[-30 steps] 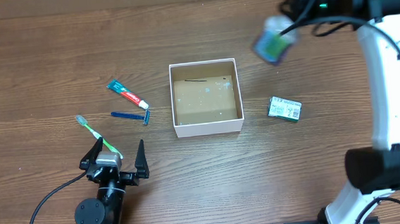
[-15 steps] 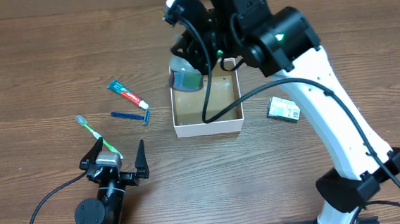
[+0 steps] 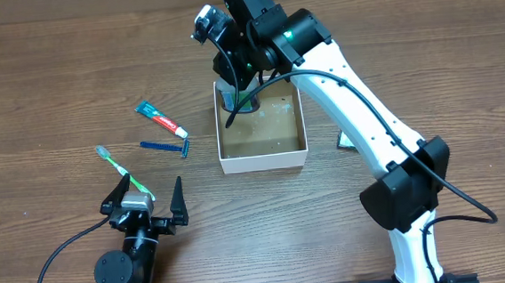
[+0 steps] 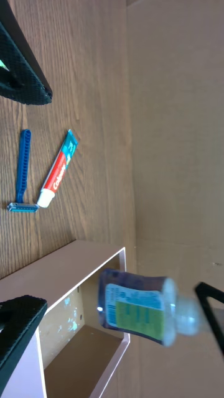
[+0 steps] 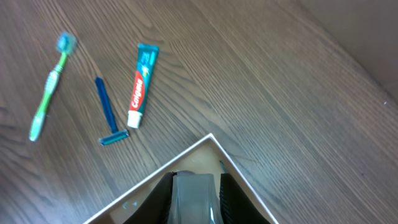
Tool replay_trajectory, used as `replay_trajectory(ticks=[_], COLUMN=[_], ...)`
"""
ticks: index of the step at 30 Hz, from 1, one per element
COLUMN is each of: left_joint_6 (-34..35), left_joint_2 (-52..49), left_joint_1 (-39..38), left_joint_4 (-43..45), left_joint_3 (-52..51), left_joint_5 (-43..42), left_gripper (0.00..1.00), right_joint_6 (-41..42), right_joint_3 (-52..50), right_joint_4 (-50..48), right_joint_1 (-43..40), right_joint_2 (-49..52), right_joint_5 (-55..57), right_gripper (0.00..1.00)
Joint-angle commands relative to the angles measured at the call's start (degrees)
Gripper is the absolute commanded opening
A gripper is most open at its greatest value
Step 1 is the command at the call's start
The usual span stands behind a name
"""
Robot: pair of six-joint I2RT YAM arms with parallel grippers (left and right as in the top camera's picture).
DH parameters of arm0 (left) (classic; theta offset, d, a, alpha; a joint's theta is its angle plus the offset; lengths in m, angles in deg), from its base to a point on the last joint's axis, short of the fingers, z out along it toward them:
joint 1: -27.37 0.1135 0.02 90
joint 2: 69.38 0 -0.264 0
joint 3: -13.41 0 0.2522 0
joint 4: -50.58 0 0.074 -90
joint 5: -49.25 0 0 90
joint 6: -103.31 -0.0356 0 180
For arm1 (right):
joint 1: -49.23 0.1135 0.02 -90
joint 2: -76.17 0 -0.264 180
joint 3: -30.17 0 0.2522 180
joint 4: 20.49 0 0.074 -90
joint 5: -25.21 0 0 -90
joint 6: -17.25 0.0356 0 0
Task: Pack container
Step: 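Lift the soap bottle with the right gripper and carry it over the box, then lower the soap bottle into the box and open the right gripper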
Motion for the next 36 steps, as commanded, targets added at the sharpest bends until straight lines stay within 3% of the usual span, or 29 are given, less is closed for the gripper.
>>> replay_trajectory(ticks=[1,11,36], left_joint_6=[0.2,0.2,0.2], left_joint_2=[0.6,0.6,0.6], left_joint_1=[0.3,0.3,0.3], left_joint_4=[-0.1,-0.1,-0.1], left_joint_3=[-0.2,-0.2,-0.2], left_joint_5=[0.5,0.5,0.5], left_gripper=[1.0,1.0,1.0], right_joint_6=[-1.7,-3.5,-3.4], right_joint_3=[1.8,0.8,-13.6], right_joint_4=[-1.6,-4.3,-17.6], right_joint_1=[-1.0,-1.8,-1.8], right_joint_2=[-0.9,1.2,1.4], right_joint_5=[0.4,-3.7,-7.2], right_gripper=[0.04,0.04,0.04])
